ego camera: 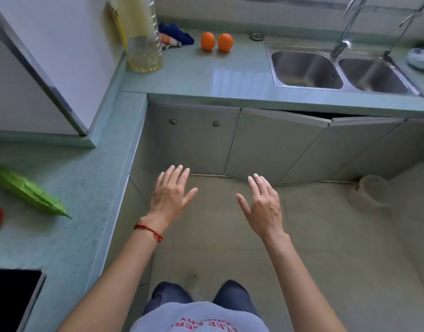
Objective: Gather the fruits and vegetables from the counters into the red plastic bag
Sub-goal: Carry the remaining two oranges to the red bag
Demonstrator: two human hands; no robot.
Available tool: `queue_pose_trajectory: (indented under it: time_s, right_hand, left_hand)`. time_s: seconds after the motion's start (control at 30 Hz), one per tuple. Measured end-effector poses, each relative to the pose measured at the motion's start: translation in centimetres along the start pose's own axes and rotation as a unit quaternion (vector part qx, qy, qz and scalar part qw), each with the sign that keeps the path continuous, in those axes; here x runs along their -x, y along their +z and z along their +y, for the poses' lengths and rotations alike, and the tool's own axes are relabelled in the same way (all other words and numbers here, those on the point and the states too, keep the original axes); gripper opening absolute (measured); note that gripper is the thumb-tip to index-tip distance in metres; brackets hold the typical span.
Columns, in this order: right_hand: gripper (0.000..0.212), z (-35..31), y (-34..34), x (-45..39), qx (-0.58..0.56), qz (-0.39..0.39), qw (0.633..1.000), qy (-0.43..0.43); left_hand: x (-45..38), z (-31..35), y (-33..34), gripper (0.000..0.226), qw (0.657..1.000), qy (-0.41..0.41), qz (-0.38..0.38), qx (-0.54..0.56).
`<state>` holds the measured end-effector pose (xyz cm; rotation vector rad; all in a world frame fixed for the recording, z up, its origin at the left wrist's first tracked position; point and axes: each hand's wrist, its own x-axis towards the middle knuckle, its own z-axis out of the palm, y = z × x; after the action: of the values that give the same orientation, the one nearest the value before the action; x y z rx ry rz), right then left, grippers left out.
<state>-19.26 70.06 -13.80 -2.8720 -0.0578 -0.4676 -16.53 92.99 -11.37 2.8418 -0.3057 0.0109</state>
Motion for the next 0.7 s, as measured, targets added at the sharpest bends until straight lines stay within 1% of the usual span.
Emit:
queue_pose_trajectory:
  time_s: [0.23, 0.4, 0.53, 0.63, 0.7]
  right_hand:
    - [0.056, 2.3, 3.2, -11.1, 0.004, -0.006, 1.0, 0.005]
    - [0.056, 4.8, 6.1, -20.3, 0.002, -0.013, 1.0, -0.007]
    - [0.055, 6.7, 7.1, -27.5, 0.0, -0.014, 1.0, -0.021]
    - [0.056, 7.9, 7.6, -32.6, -0.001, -0.016, 0.999, -0.032]
    - [0.056, 8.3, 8.0, -35.5, -0.006, -0.02, 0.999, -0.033]
  left_hand:
    - [-11.4, -0.6, 0.6, 0.06, 0.999, 0.013, -0.014, -0.026]
    - [-20.8, -0.8, 1.5, 0.062, 1.0, 0.004, -0.003, -0.026]
    - [-27.6, -0.3, 1.0, 0.066, 1.0, -0.014, 0.014, -0.015]
    - [-32.4, -0.2, 0.4, 0.057, 0.999, -0.016, 0.037, -0.022]
    - [-35.0, -0.4, 0.2, 0.057, 0.999, -0.015, 0.044, -0.027]
